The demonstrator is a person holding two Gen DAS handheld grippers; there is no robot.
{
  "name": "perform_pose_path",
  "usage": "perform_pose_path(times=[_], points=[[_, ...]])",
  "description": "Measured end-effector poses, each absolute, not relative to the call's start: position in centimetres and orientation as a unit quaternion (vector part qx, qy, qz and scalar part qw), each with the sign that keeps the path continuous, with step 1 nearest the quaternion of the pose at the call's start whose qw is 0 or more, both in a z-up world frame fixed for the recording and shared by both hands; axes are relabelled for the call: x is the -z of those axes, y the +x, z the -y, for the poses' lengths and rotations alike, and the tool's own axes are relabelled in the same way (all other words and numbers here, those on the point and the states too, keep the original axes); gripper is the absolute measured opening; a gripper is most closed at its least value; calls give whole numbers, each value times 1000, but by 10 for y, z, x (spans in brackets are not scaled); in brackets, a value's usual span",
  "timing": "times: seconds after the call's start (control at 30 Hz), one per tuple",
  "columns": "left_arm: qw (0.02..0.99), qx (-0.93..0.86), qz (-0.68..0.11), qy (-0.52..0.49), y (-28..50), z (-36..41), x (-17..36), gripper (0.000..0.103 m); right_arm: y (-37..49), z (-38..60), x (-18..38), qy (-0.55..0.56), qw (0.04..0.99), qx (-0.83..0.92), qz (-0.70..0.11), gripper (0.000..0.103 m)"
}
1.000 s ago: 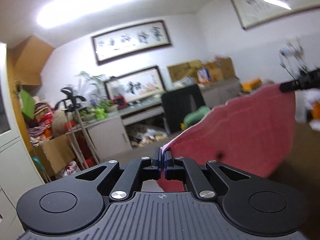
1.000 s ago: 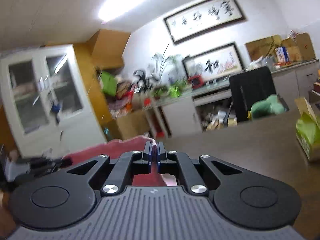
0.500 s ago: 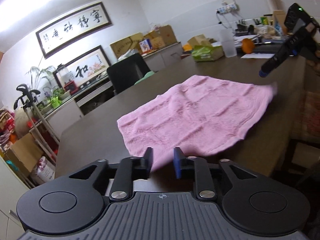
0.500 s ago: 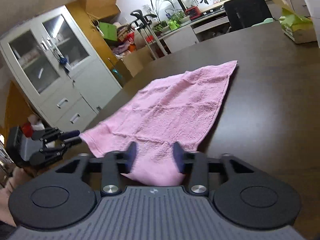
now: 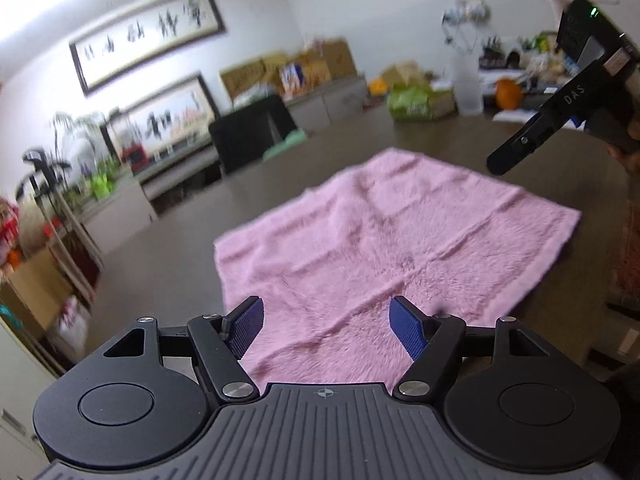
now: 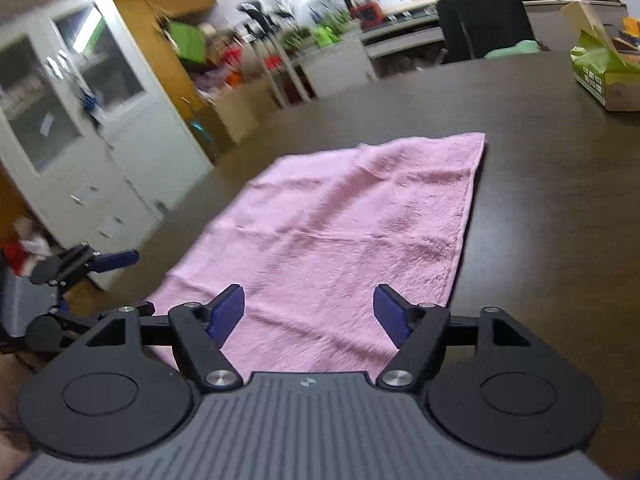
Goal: Fold towel
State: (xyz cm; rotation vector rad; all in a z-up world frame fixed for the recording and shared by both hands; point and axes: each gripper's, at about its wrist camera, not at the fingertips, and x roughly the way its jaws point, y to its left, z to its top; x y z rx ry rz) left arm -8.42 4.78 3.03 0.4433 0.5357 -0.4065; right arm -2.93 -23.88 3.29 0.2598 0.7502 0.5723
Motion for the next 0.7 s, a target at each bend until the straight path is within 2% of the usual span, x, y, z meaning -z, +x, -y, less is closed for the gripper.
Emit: perform_pose_path(times=[0.13,0.3,0.43,0.57,0.7], points=[[914,199,-311,171,-50,-48,-24,71,-1,228,-31,106,886,-252,-376,83],[908,195,-335,157,-27,-52,-14,72,27,225,-18,86,877,-238,-408,84],[907,200,-337,156,-16,-51,-11,77,34,223,-16,56,875,-241,-417,84],[906,200,-344,143,0,-49,-9,87,46,218,-19,21,873,-229,-430,85],[906,201,-357,109,22,-51,-6,93,61,212,-20,-1,875,-211,-437,93]])
